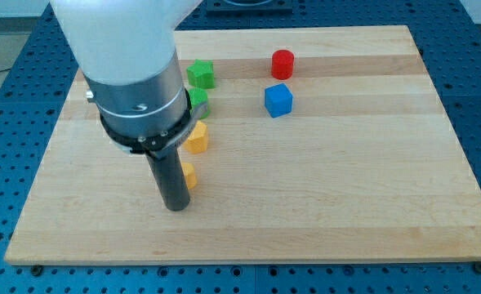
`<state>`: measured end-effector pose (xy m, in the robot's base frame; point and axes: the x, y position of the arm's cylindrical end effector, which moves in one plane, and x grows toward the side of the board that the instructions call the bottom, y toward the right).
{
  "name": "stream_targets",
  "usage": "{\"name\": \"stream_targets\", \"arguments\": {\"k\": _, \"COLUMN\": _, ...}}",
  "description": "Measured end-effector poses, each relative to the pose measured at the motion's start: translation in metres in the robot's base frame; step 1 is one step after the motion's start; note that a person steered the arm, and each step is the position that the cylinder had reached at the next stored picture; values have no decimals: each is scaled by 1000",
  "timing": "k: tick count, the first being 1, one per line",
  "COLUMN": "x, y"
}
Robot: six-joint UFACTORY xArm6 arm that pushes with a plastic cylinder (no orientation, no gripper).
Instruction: Push the red star to the bottom of the blue cube
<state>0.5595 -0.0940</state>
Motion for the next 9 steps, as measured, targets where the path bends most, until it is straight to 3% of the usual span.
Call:
{"name": "stream_targets", "arguments": {"k": 1, "x": -4, "y": -70}}
{"name": "stream_targets", "arguments": {"k": 2, "x": -62, "y": -113}}
{"name": "stream_targets", "arguments": {"k": 5, "x": -126, "y": -36}}
{"name": "stream_targets", "arguments": {"k": 7, "x": -201, "y": -56}}
{"name": "stream_targets", "arguments": {"k": 9, "x": -227, "y": -118}}
